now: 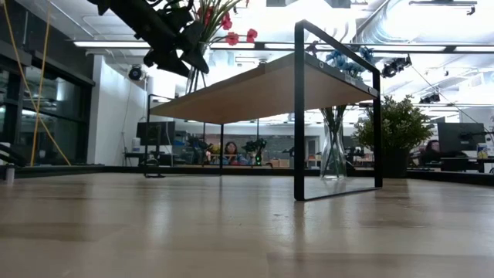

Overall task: Pick and place flowers into a vace then onto a shelf
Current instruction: Put the bottom transparent vase on the shelf, then put the transparent vase on the shelf

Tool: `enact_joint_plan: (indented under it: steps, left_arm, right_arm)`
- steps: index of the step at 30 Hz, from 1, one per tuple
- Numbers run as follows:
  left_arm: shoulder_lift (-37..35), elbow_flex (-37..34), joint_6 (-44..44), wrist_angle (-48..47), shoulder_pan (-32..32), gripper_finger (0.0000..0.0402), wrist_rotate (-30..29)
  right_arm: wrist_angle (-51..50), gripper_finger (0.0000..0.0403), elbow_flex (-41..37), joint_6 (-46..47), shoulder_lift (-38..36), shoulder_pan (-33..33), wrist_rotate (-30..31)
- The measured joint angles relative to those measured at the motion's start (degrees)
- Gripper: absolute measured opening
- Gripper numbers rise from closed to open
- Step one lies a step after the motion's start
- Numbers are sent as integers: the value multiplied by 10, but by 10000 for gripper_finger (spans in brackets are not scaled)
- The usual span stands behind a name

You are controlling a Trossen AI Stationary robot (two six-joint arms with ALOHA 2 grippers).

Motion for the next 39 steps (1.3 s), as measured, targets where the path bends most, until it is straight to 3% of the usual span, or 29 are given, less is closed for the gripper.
enact_joint_plan:
  steps: [39]
  left_arm:
    - [-18,1,10,12,0,333,27]
  right_arm:
    - [0,98,0,12,0,0,6]
